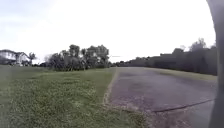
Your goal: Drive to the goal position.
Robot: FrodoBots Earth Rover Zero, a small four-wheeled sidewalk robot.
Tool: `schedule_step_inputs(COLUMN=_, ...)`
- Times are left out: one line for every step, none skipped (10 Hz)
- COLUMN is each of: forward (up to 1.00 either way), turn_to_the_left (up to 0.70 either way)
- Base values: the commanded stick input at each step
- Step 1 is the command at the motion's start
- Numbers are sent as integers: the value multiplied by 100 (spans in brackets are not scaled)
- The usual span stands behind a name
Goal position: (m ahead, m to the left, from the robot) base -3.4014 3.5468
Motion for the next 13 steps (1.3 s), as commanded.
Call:
schedule_step_inputs(forward=0, turn_to_the_left=0)
schedule_step_inputs(forward=0, turn_to_the_left=0)
schedule_step_inputs(forward=0, turn_to_the_left=0)
schedule_step_inputs(forward=2, turn_to_the_left=0)
schedule_step_inputs(forward=0, turn_to_the_left=0)
schedule_step_inputs(forward=0, turn_to_the_left=0)
schedule_step_inputs(forward=0, turn_to_the_left=0)
schedule_step_inputs(forward=0, turn_to_the_left=0)
schedule_step_inputs(forward=0, turn_to_the_left=0)
schedule_step_inputs(forward=0, turn_to_the_left=0)
schedule_step_inputs(forward=0, turn_to_the_left=0)
schedule_step_inputs(forward=0, turn_to_the_left=0)
schedule_step_inputs(forward=2, turn_to_the_left=0)
